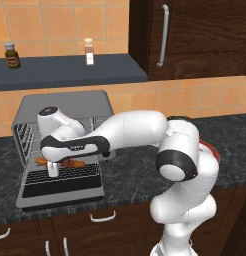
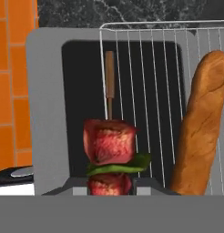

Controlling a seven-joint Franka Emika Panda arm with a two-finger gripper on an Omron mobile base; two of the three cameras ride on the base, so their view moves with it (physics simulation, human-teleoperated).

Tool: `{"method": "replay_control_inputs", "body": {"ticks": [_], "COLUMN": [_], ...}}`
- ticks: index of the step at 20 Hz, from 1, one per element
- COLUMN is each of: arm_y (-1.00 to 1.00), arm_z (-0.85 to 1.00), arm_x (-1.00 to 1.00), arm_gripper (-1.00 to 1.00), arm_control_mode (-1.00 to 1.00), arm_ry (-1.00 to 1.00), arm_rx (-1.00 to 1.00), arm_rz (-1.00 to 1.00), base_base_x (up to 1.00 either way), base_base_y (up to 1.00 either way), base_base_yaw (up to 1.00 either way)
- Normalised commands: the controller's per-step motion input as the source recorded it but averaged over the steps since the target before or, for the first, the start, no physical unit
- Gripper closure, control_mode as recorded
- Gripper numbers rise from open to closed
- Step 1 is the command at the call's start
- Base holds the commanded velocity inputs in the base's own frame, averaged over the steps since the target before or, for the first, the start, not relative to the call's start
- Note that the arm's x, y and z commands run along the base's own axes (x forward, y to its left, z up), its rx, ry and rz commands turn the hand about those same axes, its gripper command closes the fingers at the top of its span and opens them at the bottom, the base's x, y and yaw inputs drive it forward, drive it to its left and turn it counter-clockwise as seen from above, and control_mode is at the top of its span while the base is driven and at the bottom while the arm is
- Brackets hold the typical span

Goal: Pick up the kebab skewer and baguette bread, and place them inside the toaster oven. Close the toaster oven door and start by setting the timer.

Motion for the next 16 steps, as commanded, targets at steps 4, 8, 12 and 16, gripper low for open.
{"method": "replay_control_inputs", "body": {"ticks": [4, 8, 12, 16], "arm_y": [0.21, 0.06, 0.02, 0.01], "arm_z": [-0.36, -0.27, -0.12, -0.17], "arm_x": [0.23, 0.24, 0.37, 0.15], "arm_gripper": [1.0, 1.0, 1.0, 1.0], "arm_control_mode": [-1.0, -1.0, -1.0, -1.0], "arm_ry": [0.01, 0.05, 0.05, 0.02], "arm_rx": [-0.02, -0.02, 0.0, -0.01], "arm_rz": [0.0, 0.0, 0.0, 0.0], "base_base_x": [0.0, 0.0, 0.0, 0.0], "base_base_y": [0.0, 0.0, 0.0, 0.0], "base_base_yaw": [0.0, 0.0, 0.0, 0.0]}}
